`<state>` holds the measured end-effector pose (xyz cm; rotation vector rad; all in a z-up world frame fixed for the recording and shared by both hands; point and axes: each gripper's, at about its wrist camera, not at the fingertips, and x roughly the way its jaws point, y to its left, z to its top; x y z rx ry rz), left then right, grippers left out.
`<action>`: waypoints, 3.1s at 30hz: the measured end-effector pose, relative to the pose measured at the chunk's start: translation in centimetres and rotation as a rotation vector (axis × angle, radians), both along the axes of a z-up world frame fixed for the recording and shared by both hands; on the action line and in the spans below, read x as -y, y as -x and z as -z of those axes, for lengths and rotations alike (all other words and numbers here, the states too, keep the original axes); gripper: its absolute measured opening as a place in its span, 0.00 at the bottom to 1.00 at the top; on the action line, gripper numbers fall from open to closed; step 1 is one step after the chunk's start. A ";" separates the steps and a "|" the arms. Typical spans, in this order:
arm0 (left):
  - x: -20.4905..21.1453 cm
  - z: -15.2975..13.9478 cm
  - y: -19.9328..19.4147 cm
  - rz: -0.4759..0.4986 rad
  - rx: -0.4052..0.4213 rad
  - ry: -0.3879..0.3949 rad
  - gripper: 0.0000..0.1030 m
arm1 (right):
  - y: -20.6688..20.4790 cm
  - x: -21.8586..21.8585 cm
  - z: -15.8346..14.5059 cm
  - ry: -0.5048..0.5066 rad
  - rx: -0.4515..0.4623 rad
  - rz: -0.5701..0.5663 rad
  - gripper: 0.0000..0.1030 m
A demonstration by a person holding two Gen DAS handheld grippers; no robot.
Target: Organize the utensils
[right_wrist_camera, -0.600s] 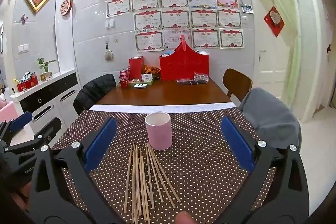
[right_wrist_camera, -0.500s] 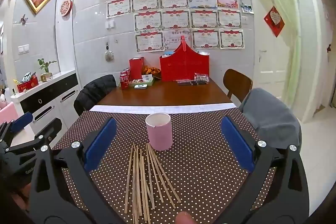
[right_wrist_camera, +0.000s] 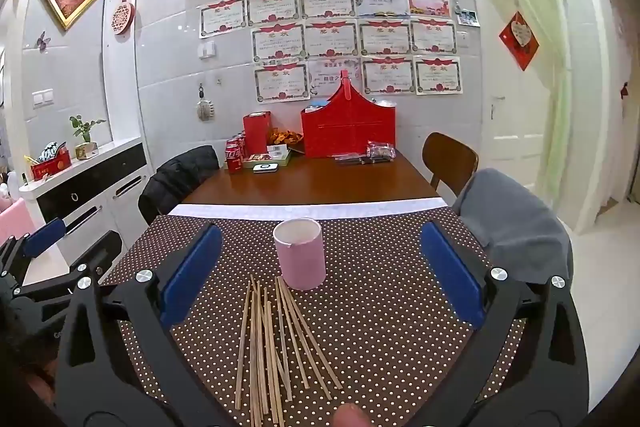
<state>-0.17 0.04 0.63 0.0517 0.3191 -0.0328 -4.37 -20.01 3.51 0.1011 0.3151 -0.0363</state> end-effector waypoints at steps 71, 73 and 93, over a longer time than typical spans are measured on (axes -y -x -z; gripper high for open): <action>2.4 22.2 -14.6 0.113 -0.584 -0.135 0.88 | -16.9 2.5 22.0 0.145 -0.693 -0.282 0.82; 2.1 22.2 -14.7 0.116 -0.586 -0.131 0.88 | -17.3 2.1 22.4 0.153 -0.683 -0.291 0.80; 1.5 21.1 -19.3 0.171 -0.675 -0.083 0.16 | -23.5 -2.9 21.8 0.167 -0.726 -0.408 0.06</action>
